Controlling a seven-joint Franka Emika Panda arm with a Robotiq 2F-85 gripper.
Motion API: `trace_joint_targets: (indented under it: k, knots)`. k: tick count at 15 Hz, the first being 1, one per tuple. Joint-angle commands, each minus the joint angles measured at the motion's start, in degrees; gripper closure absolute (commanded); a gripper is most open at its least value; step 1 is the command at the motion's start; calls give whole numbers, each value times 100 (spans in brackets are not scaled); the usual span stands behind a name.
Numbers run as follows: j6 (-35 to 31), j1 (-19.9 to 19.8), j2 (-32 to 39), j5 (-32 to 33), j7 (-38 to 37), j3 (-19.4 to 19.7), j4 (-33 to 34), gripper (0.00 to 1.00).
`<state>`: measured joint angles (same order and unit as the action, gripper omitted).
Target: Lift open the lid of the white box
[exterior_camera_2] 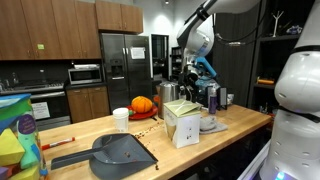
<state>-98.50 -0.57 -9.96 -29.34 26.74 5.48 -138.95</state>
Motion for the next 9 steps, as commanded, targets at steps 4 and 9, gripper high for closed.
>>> trace_joint_targets:
  k: [4,9]
  knots:
    - [191,-4,-50,-305,208,6,112,0]
    - [266,10,-74,-401,257,-28,171,0]
